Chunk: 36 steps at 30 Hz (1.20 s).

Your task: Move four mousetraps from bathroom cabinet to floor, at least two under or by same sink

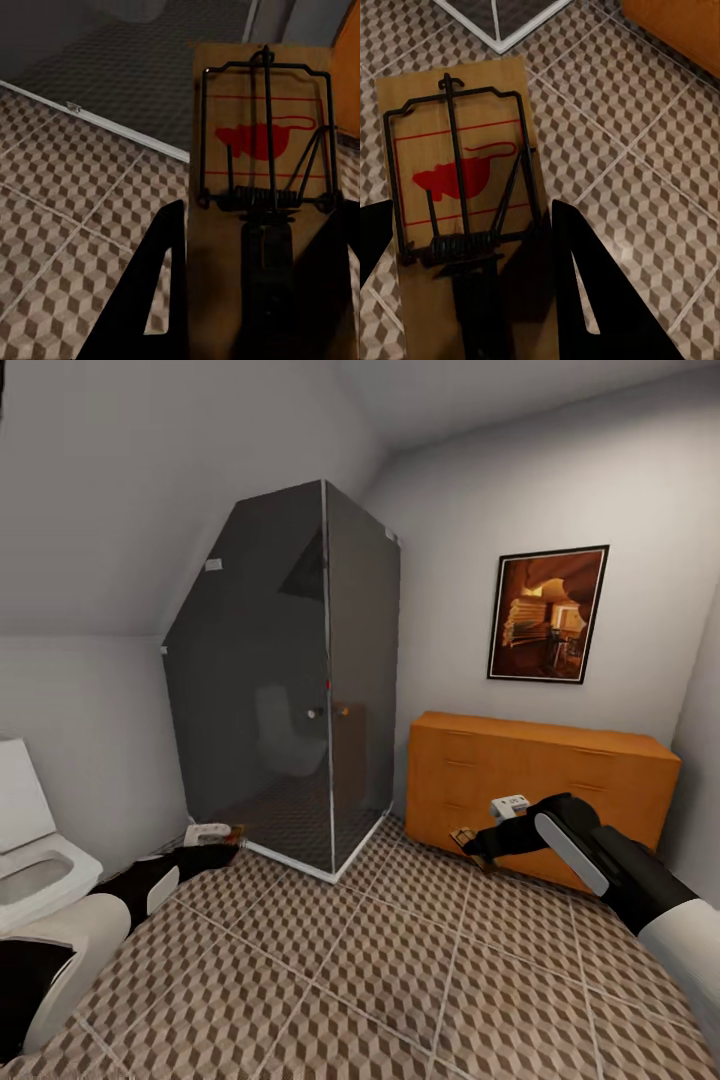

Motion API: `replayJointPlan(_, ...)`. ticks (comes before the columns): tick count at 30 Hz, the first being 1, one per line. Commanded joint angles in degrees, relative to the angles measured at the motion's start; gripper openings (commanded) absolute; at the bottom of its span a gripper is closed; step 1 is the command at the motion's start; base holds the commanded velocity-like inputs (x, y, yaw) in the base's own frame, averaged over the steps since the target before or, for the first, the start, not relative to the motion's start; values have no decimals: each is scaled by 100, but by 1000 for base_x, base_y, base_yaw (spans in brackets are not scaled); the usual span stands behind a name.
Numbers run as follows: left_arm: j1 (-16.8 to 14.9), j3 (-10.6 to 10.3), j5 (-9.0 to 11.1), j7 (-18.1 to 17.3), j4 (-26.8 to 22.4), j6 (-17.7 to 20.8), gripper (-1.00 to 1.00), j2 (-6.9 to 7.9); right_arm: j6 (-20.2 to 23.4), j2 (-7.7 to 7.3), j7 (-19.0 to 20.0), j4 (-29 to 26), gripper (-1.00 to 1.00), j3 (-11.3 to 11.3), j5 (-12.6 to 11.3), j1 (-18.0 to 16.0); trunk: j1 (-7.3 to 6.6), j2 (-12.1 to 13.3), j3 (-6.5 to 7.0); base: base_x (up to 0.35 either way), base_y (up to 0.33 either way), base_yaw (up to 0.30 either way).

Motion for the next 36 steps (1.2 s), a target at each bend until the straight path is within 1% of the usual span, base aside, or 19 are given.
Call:
replayJointPlan(1,-4,-38,48,4,38,-50,-100,-3,14,-5,45,-5,-100,9,41,-6,0,-4,-7,0,0,275)
replayJointPlan(2,-4,-40,32,7,126,-210,-100,-21,14,-3,44,-5,-100,9,41,-6,0,-4,-7,0,0,276)
replayJointPlan(4,-4,-42,1,9,201,-357,-100,-45,14,-2,44,-5,-100,9,41,-6,0,-4,-7,0,0,276)
replayJointPlan(6,-4,-42,-95,10,274,-540,-100,-84,14,-2,44,-5,-100,10,41,-6,0,-4,-7,0,0,276)
replayJointPlan(7,-4,-42,-197,16,302,-624,-100,-115,14,-1,44,-5,-100,11,41,-6,0,-4,-7,0,0,276)
replayJointPlan(9,-4,-42,-317,29,322,-681,-100,-150,14,-1,44,-5,-100,11,41,-6,0,-4,-7,0,0,276)
replayJointPlan(10,-4,-42,-433,57,336,-718,-100,-189,14,-1,44,-5,-100,10,41,-6,0,-4,-7,0,0,276)
replayJointPlan(12,-4,-42,-527,116,343,-736,-100,-224,14,-1,44,-5,-100,10,41,-6,0,-4,-7,0,0,276)
replayJointPlan(13,-4,-42,-591,215,344,-742,-100,-250,14,-1,44,-5,-100,10,41,-6,0,-4,-7,0,0,276)
replayJointPlan(14,-4,-42,-613,279,343,-739,-100,-262,14,-1,44,-5,-100,10,41,-6,0,-4,-7,0,0,276)
replayJointPlan(15,-4,-41,-644,435,341,-733,-100,-278,14,-1,44,-5,-100,10,41,-6,0,-4,-7,0,0,276)
replayJointPlan(16,-4,-39,-652,523,340,-730,-100,-284,14,-1,44,-3,-100,10,41,-6,0,-4,-7,0,0,276)
replayJointPlan(18,-4,-36,-677,844,326,-720,-100,-312,14,-1,39,-4,-100,10,41,-6,0,-4,-7,0,0,276)
replayJointPlan(21,-4,-35,-687,1006,307,-715,-100,-345,14,-1,36,-5,-100,10,41,-6,0,-4,-7,0,0,276)
replayJointPlan(28,-4,-17,-686,1104,256,-663,-100,-434,14,-7,36,-3,-100,10,41,-6,0,-4,-7,0,0,276)
replayJointPlan(33,-4,-4,-692,1117,222,-433,-100,-512,14,-2,35,-5,-100,10,41,-6,0,-4,-7,0,0,276)
replayJointPlan(36,-4,4,-693,1117,215,-380,-100,-527,14,-1,31,-5,-100,7,41,-6,0,-4,-7,0,0,276)
